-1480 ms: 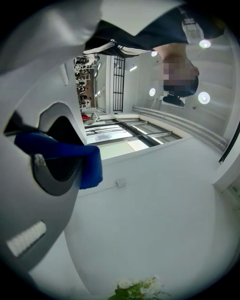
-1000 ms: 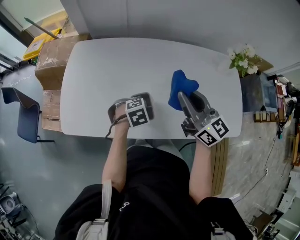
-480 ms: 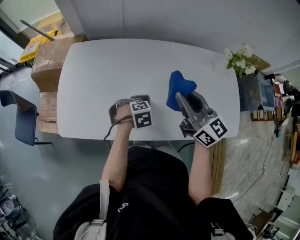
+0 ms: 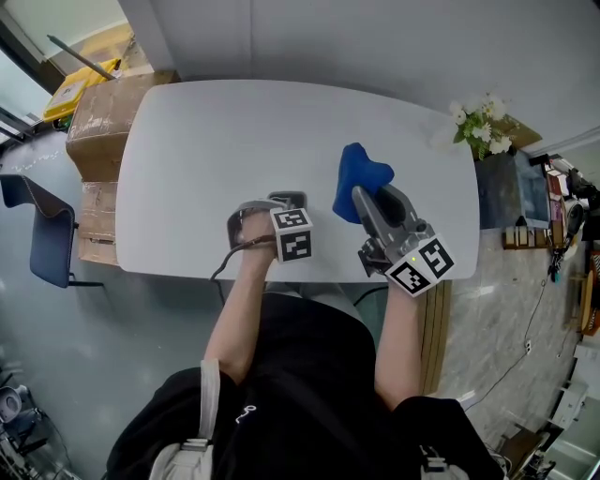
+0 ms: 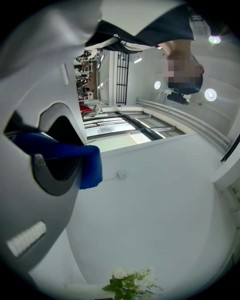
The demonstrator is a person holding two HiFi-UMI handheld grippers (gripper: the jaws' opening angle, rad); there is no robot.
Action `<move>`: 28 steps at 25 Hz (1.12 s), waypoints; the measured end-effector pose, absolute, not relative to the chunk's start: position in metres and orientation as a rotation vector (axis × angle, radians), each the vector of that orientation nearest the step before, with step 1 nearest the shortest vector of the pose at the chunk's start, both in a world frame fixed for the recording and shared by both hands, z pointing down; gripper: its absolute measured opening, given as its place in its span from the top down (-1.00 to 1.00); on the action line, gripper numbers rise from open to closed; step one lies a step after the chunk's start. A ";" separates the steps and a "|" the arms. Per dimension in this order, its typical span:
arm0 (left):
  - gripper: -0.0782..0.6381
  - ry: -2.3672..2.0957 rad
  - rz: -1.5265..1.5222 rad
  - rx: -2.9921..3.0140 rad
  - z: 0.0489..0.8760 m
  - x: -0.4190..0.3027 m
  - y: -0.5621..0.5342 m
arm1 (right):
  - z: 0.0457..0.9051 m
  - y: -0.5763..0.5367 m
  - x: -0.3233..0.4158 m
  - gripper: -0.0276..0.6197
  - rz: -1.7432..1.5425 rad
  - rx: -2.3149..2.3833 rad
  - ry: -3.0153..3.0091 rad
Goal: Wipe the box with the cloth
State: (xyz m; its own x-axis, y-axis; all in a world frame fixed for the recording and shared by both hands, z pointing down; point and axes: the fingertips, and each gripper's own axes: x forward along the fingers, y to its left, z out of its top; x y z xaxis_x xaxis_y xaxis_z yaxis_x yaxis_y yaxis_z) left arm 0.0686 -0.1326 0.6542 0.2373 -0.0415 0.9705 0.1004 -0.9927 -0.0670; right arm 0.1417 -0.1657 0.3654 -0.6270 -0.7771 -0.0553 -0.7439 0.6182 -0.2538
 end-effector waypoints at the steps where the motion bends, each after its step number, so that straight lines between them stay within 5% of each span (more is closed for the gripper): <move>1: 0.60 -0.043 -1.856 -2.403 0.652 0.069 -0.132 | 0.365 -0.165 0.142 0.74 -0.309 -1.266 2.680; 12: 0.57 0.220 -1.627 -2.630 0.610 0.059 -0.145 | 0.363 -0.166 0.128 0.74 -0.299 -1.292 2.709; 28: 0.64 1.001 -0.437 -2.951 0.411 0.040 -0.193 | 0.358 -0.184 0.088 0.74 -0.239 -1.514 2.708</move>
State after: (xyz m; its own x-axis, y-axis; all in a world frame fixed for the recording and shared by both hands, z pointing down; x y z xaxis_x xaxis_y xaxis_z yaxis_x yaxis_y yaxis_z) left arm 0.0395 -0.1931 0.4114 0.7592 -0.5958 0.2620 -0.5973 -0.7977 -0.0833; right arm 0.0881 -0.1835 0.3581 -0.5263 -0.8489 0.0483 -0.8443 0.5150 -0.1481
